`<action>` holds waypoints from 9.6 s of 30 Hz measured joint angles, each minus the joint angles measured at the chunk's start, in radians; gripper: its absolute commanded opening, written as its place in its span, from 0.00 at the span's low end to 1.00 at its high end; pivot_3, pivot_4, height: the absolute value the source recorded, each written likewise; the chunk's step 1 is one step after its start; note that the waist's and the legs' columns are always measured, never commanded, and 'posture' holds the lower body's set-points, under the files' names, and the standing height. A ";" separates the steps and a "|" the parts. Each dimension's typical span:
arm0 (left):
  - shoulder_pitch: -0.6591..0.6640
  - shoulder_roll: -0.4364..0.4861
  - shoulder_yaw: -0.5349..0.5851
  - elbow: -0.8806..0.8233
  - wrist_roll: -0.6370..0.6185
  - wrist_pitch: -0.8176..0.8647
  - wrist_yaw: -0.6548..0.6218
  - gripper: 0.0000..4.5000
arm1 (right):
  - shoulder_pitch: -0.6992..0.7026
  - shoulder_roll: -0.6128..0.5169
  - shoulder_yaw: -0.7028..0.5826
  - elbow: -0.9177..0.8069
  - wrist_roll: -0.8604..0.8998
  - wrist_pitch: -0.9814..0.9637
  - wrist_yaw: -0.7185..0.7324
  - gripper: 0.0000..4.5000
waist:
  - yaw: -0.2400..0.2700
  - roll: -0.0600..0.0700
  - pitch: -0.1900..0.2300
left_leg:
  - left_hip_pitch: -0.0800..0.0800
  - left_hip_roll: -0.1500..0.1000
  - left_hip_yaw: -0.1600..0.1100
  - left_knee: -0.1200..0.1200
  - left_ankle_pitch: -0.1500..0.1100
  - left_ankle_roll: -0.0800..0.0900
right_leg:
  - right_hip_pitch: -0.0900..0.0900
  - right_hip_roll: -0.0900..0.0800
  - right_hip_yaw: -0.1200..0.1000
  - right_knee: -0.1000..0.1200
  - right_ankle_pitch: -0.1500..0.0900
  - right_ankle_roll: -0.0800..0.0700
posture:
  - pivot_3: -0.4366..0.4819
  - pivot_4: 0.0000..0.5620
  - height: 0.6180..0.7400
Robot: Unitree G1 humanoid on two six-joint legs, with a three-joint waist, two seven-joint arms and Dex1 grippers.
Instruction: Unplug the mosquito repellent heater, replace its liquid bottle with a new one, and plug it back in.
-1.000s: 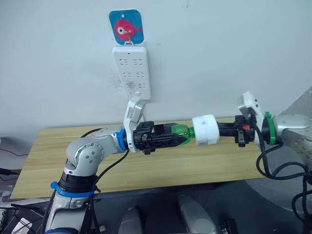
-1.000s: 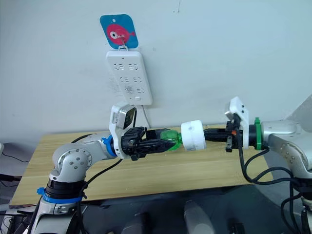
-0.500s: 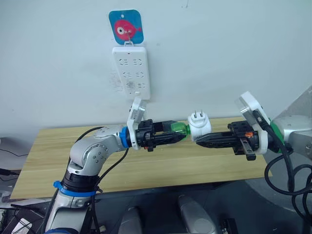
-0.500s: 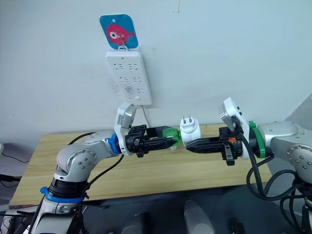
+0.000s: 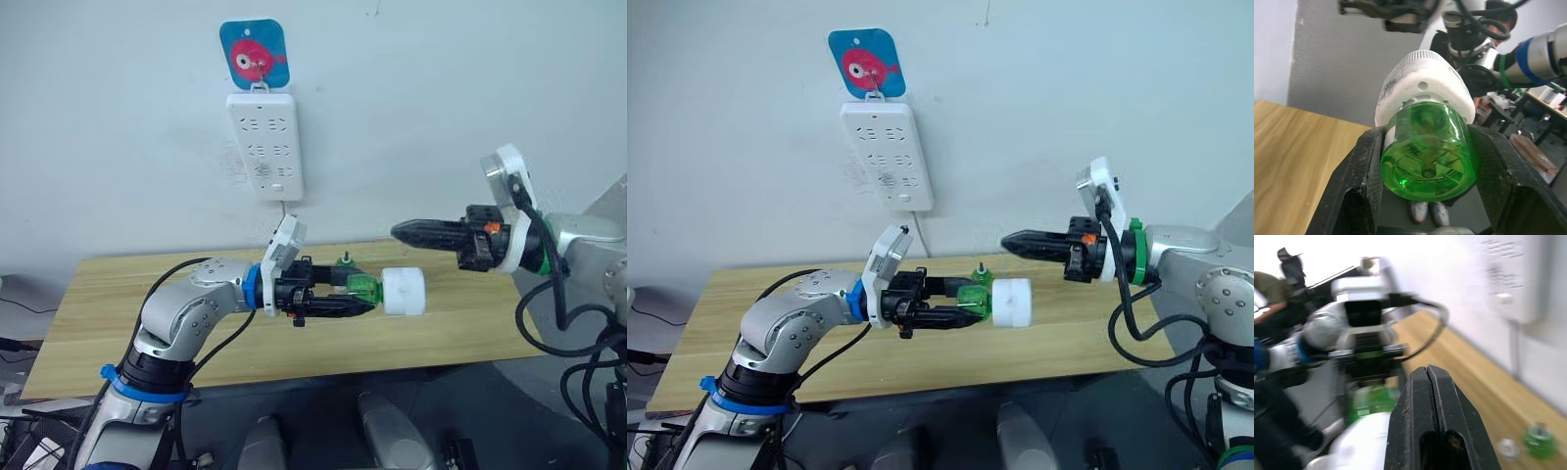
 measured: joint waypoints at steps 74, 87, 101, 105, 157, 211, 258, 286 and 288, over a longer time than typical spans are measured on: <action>0.038 -0.104 0.231 0.203 -0.190 0.222 0.226 0.50 | 0.171 0.077 -0.175 -0.023 0.469 0.000 -0.347 0.43 | 0.001 0.000 0.000 | -0.001 0.000 -0.001 0.000 0.000 0.000 | 0.000 0.000 -0.001 0.000 0.000 0.000 | 0.17 0.29 1.00; 0.066 -0.302 0.428 0.226 -0.730 0.417 0.792 0.50 | 0.343 0.367 -0.124 -0.001 0.341 -0.156 -0.463 1.00 | -0.008 0.000 -0.001 | 0.000 0.000 -0.001 0.002 0.000 0.000 | 0.000 0.000 0.000 0.005 0.000 0.001 | 0.16 0.28 1.00; 0.100 -0.328 0.321 0.176 -1.126 0.260 1.138 0.50 | 0.211 0.582 -0.056 0.023 0.321 -0.251 -0.512 1.00 | -0.022 0.001 -0.002 | 0.000 0.000 -0.001 0.002 0.000 0.000 | 0.000 0.000 0.000 0.006 0.000 0.001 | 0.15 0.26 1.00; 0.102 -0.331 0.307 0.156 -1.149 0.234 1.158 0.50 | 0.202 0.604 -0.050 0.029 0.322 -0.256 -0.512 1.00 | -0.023 0.001 -0.003 | 0.000 0.000 -0.002 0.002 0.000 0.000 | 0.000 0.000 0.000 0.005 0.000 0.001 | 0.15 0.26 1.00; 0.224 0.023 0.200 0.157 0.071 -0.249 0.592 1.00 | 0.268 0.355 0.280 -0.021 -0.677 -0.688 -0.356 0.67 | -0.026 0.002 -0.004 | 0.000 0.000 0.000 -0.003 0.000 0.000 | -0.001 0.000 0.001 -0.001 0.000 0.000 | 0.20 0.27 1.00; -0.425 0.064 0.255 0.896 0.410 -0.513 0.051 0.31 | 0.047 0.552 0.302 -0.042 -0.788 -0.489 -0.313 0.67 | -0.027 0.002 -0.004 | 0.000 0.000 -0.007 0.000 0.000 0.000 | -0.001 0.000 -0.006 0.009 0.000 0.000 | 0.20 0.30 1.00; -0.398 0.087 0.266 0.821 0.399 -0.437 0.069 0.30 | -0.179 0.740 0.363 0.330 -0.973 -0.515 -0.393 0.67 | -0.030 0.002 -0.004 | 0.001 0.000 -0.009 0.001 0.002 0.000 | -0.002 0.000 -0.007 0.015 0.000 0.000 | 0.22 0.29 1.00; -0.365 0.086 0.311 0.768 0.406 -0.348 0.110 0.29 | -0.278 0.849 0.331 0.600 -0.976 -0.671 -0.422 0.67 | -0.055 0.002 -0.004 | 0.004 0.000 -0.009 0.001 0.006 0.006 | -0.001 0.001 -0.007 0.017 0.003 -0.003 | 0.23 0.29 1.00; -0.365 0.086 0.313 0.768 0.408 -0.348 0.111 0.29 | -0.284 0.849 0.331 0.609 -0.976 -0.677 -0.419 0.67 | -0.056 0.002 -0.004 | 0.004 0.000 -0.009 0.001 0.006 0.006 | -0.001 0.001 -0.007 0.017 0.003 -0.003 | 0.23 0.29 1.00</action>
